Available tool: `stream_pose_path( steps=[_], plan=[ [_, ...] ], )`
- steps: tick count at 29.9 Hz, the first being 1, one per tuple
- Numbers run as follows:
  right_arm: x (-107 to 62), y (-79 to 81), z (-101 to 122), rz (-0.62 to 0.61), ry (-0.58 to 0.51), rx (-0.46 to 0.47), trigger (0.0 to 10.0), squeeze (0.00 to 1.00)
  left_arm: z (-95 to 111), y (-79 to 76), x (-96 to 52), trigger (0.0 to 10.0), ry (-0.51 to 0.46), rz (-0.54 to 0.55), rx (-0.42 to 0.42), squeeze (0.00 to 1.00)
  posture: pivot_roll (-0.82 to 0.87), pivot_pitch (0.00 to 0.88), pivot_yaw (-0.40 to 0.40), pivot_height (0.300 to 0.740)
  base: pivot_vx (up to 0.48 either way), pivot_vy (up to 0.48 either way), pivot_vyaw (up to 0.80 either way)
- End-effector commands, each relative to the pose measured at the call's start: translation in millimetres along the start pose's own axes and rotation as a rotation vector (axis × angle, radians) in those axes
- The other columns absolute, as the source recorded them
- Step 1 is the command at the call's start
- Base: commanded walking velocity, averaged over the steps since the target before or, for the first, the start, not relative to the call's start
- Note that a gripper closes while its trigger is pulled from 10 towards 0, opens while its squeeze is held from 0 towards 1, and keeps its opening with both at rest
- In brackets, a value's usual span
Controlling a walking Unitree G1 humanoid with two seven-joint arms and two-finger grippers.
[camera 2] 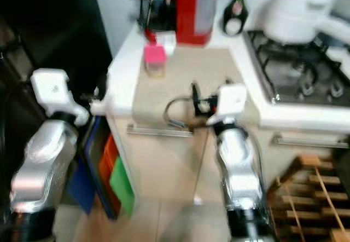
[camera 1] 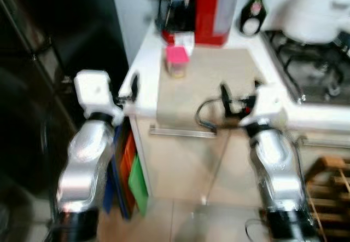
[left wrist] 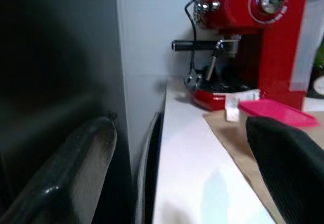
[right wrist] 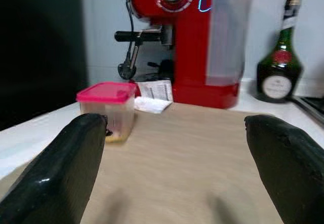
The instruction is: Restocking fridge
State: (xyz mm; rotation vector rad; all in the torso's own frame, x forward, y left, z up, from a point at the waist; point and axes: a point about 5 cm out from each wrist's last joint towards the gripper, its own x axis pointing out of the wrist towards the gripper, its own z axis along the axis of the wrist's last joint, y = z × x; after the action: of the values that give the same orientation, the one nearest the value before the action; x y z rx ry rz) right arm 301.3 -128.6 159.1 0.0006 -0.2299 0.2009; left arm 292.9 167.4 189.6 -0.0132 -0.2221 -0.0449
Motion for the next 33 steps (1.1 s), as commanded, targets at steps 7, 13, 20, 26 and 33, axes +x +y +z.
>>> stream_pose_path(
  steps=[7, 13, 20, 26, 33],
  plan=[
    [2.7, -11.5, 11.9, -0.052, -0.040, -0.045, 10.0, 0.00, 11.6, -9.5, 5.5, 10.0, -0.052, -0.043, 0.014, 0.00, -0.06, 0.000, 0.037, 0.740, 0.286, 0.287, 0.11],
    [5.6, -27.8, 59.0, -0.181, -0.214, -0.159, 10.0, 0.00, 15.7, -8.1, 5.7, 10.0, -0.065, -0.048, 0.009, 0.00, -0.06, 0.000, 0.039, 0.740, 0.000, 0.000, 0.00],
    [30.3, -31.8, 95.7, -0.193, -0.304, -0.147, 10.0, 0.00, 14.4, -13.2, 5.8, 10.0, -0.059, -0.073, 0.000, 0.00, -0.07, 0.000, 0.051, 0.740, 0.000, 0.000, 0.00],
    [66.7, -36.8, 81.9, -0.197, -0.160, -0.028, 10.0, 0.00, 18.0, -17.4, 6.1, 10.0, -0.060, -0.104, 0.005, 0.00, -0.02, 0.000, 0.038, 0.740, 0.000, 0.000, 0.00],
    [84.4, -20.7, 75.4, -0.142, -0.108, 0.020, 10.0, 0.00, 34.5, -57.0, -9.9, 10.0, -0.112, -0.465, -0.019, 0.00, 0.05, 0.009, 0.018, 0.740, 0.000, 0.000, 0.00]
  ],
)
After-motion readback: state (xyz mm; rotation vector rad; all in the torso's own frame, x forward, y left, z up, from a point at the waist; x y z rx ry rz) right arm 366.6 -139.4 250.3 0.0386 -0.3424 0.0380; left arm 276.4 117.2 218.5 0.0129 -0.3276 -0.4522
